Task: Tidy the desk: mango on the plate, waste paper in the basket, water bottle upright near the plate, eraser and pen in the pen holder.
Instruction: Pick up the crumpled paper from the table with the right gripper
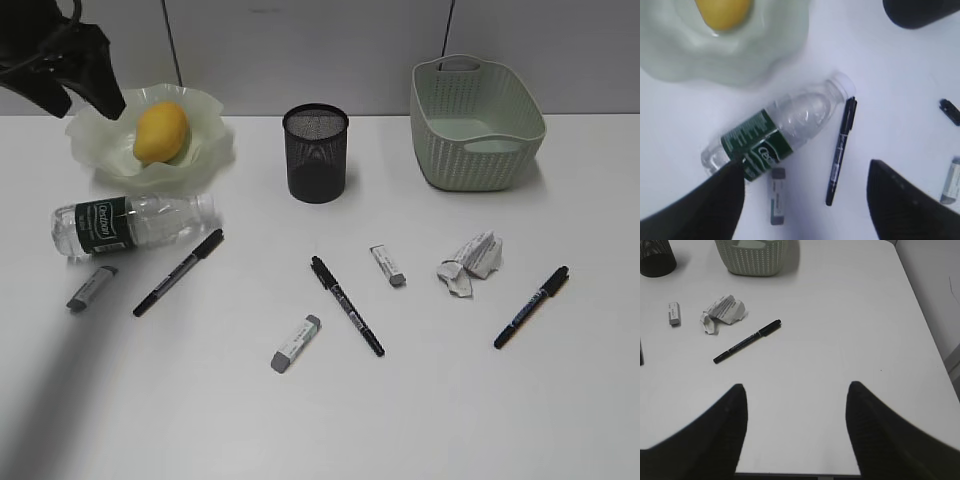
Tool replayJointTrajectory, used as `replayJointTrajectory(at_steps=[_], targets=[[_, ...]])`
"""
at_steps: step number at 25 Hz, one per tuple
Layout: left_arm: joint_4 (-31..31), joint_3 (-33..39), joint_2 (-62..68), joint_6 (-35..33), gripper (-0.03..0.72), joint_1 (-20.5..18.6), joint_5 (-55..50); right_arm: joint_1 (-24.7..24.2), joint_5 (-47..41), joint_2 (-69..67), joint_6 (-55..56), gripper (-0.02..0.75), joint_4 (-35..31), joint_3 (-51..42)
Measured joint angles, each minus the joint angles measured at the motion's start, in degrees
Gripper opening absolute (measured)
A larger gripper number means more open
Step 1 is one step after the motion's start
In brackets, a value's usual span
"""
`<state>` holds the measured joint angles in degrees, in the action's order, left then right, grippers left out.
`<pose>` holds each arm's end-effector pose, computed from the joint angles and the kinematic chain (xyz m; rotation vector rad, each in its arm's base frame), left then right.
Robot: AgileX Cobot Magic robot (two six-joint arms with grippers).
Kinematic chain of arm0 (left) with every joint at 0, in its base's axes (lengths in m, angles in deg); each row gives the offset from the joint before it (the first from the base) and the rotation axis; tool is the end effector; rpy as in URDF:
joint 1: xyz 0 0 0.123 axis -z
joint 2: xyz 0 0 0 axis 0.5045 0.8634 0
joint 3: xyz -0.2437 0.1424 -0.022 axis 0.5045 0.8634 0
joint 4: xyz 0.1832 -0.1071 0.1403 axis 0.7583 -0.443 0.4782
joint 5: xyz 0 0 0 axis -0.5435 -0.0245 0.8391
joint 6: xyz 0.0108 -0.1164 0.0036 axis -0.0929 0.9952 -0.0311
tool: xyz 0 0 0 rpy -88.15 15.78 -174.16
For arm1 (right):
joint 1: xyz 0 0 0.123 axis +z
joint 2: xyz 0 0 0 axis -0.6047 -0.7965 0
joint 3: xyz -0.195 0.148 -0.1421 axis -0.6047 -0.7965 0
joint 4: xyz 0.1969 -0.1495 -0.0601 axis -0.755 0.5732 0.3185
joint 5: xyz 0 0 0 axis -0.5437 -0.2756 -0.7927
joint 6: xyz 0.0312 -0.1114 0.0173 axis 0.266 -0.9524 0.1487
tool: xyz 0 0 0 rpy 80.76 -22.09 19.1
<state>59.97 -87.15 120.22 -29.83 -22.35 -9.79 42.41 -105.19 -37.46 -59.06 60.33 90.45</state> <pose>0.4054 -0.0810 0.2709 0.4320 2.7812 -0.2938 0.0223 -0.0044 0.2707 -0.0885 2.0063 -0.0161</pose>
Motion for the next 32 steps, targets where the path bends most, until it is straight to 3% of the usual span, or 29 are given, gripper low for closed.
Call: replayJointTrajectory(at_steps=[7,14,22,32], targets=[[1.5,5.3,-6.1,3.4,0.571,0.0,-1.2,0.0,0.0,0.0,0.0,0.497,0.0,0.0],[2.8,23.4,-18.7,4.0,0.571,0.0,-0.9,0.0,0.0,0.0,0.0,0.496,0.0,0.0],[2.3,45.4,-39.7,4.6,0.552,0.0,11.7,0.0,0.0,0.0,0.0,0.497,0.0,0.0],[1.3,64.0,-73.5,7.9,0.550,0.0,19.6,0.0,0.0,0.0,0.0,0.497,0.0,0.0]])
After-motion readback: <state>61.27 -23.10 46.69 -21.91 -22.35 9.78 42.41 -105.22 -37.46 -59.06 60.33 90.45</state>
